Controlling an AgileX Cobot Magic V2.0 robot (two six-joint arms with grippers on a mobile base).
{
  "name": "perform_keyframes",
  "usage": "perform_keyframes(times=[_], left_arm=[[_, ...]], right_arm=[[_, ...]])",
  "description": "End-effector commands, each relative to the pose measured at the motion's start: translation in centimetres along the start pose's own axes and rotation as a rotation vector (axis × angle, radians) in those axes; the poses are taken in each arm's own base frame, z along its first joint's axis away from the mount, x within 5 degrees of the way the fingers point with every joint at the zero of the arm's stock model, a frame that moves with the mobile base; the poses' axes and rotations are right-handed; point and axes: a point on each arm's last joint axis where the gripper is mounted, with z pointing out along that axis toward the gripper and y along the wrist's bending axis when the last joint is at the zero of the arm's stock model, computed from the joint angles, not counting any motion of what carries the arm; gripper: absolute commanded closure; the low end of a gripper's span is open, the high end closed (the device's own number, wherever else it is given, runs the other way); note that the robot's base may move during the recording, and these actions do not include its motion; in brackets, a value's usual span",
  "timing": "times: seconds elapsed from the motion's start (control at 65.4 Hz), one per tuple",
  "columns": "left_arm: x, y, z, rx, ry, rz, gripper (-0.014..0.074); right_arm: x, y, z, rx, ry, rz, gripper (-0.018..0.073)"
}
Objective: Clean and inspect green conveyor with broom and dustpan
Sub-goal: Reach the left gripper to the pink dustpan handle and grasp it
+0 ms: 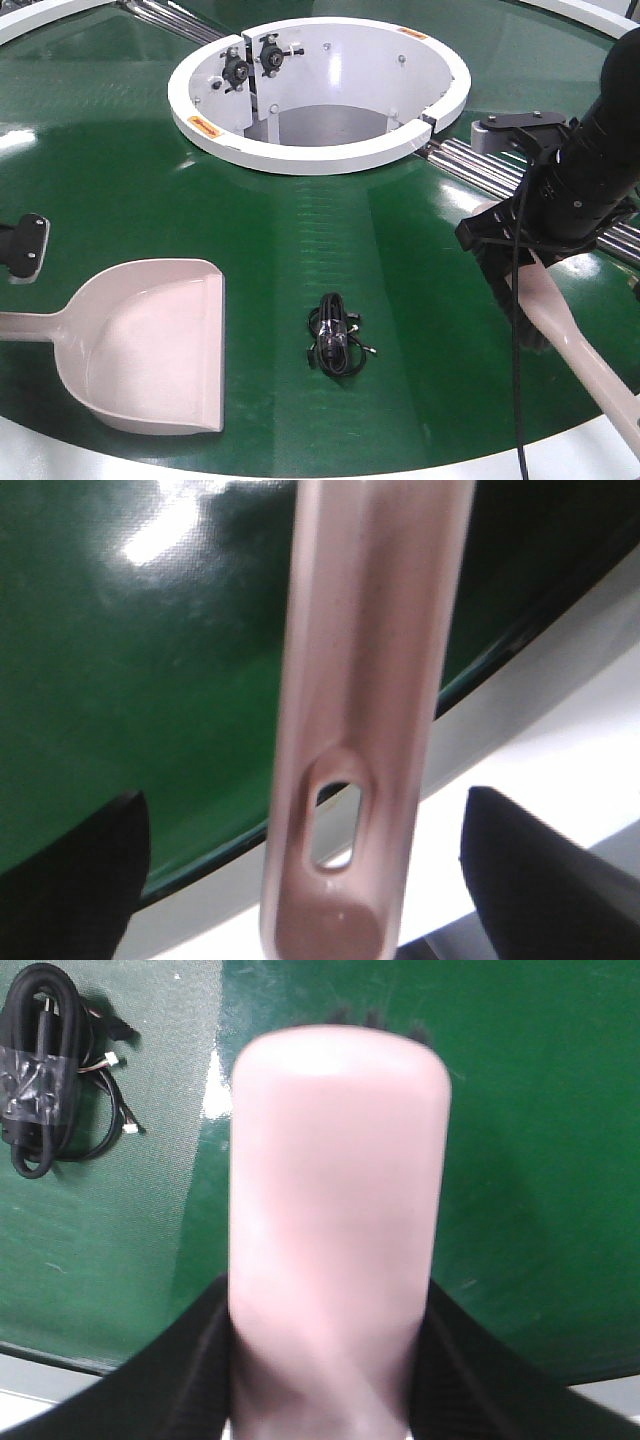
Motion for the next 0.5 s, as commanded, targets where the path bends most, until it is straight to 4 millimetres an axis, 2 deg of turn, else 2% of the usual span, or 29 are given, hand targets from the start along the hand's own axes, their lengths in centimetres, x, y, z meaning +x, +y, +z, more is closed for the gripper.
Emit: perform_keyframes(times=[0.0, 0.138, 0.26, 0.351, 0.489], left_arm=[[0.46, -0.16, -1.49, -0.021, 0.004, -0.021, 0.0007], [0.4, -0.05, -1.28, -0.016, 0.004, -0.019, 0.0027], [0.54, -0.02, -1.28, -0.019, 0.02, -0.014, 0.0101], [0.6, -0.06, -1.29, -0.015, 0.027, -0.012, 0.0204], [0.57, -0.07, -1.28, -0.014, 0.023, -0.013, 0.0424]], right_arm=[[0.55, 0.1, -2.29, -0.002, -0.025, -0.01, 0.0563], [0.55, 0.1, -2.29, -0.002, -0.025, -0.01, 0.0563], [0.55, 0.1, -2.29, -0.002, -0.025, -0.01, 0.0563], [0.55, 0.1, -2.29, -0.002, -0.025, -0.01, 0.0563], [0.54, 0.09, -2.29, -0.002, -0.026, -0.01, 0.0563]])
